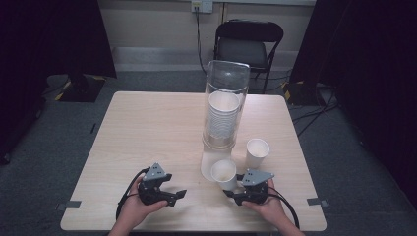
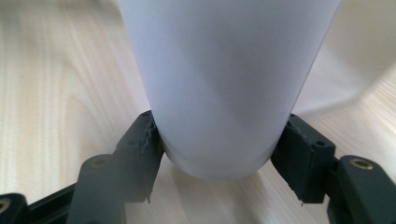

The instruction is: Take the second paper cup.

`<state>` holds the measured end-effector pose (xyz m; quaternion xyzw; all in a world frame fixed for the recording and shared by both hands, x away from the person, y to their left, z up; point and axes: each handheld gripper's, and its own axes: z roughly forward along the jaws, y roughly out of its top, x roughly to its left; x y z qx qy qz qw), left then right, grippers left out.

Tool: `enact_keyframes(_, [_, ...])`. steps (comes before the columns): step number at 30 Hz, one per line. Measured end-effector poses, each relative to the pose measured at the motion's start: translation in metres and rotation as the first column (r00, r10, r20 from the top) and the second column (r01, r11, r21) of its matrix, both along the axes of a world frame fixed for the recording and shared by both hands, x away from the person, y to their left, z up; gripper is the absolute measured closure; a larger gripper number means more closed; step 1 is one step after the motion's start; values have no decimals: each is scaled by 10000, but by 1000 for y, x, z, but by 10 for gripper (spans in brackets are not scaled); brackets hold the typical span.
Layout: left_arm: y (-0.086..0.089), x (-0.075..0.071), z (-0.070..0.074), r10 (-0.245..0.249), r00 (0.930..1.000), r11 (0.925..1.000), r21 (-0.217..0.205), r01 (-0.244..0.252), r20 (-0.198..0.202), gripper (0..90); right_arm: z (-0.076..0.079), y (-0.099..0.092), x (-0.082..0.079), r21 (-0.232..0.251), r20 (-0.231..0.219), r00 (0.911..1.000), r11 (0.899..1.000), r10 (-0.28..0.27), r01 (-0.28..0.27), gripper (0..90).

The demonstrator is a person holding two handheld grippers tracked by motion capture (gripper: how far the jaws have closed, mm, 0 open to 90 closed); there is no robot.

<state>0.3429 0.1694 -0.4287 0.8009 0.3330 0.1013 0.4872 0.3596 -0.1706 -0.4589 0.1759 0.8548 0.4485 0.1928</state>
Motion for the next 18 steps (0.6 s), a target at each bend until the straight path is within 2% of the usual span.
enact_keyframes(4, [-13,4,18,-524,9986,9983,-238,524,-2,237,-1,16,-3,-268,180,9981,9979,595,-590,366])
enact_keyframes(8, [-25,9,34,-638,9976,9955,-725,617,-270,274,-3,27,-6,-626,406,9930,9921,1113,-1086,366])
enact_keyframes(9, [-27,11,37,-601,9976,9926,-1078,561,-342,285,-4,29,-7,-775,427,9914,9897,1239,-1203,366])
enact_keyframes(10, [-27,11,37,-601,9976,9926,-1078,561,-342,296,-4,29,-7,-775,427,9914,9897,1239,-1203,366])
enact_keyframes(11, [-32,14,41,-436,9962,9940,-1035,357,-748,328,-5,33,-9,-1011,533,9876,9847,1478,-1419,365])
enact_keyframes(13, [-37,18,40,-416,9932,9961,-816,328,-1084,391,-3,36,-11,-897,695,9843,9837,1624,-1560,364])
enact_keyframes(15, [-43,21,38,-262,9836,9974,-707,137,-1787,472,-1,39,-12,-824,728,9815,9818,1773,-1712,363])
enact_keyframes(17, [-46,24,36,58,9712,9998,-174,-102,-2382,670,0,42,-12,-720,716,9814,9823,1782,-1731,361])
enact_keyframes(18, [-45,26,35,191,9696,9998,125,-165,-2438,737,0,44,-11,-697,702,9817,9826,1771,-1723,360])
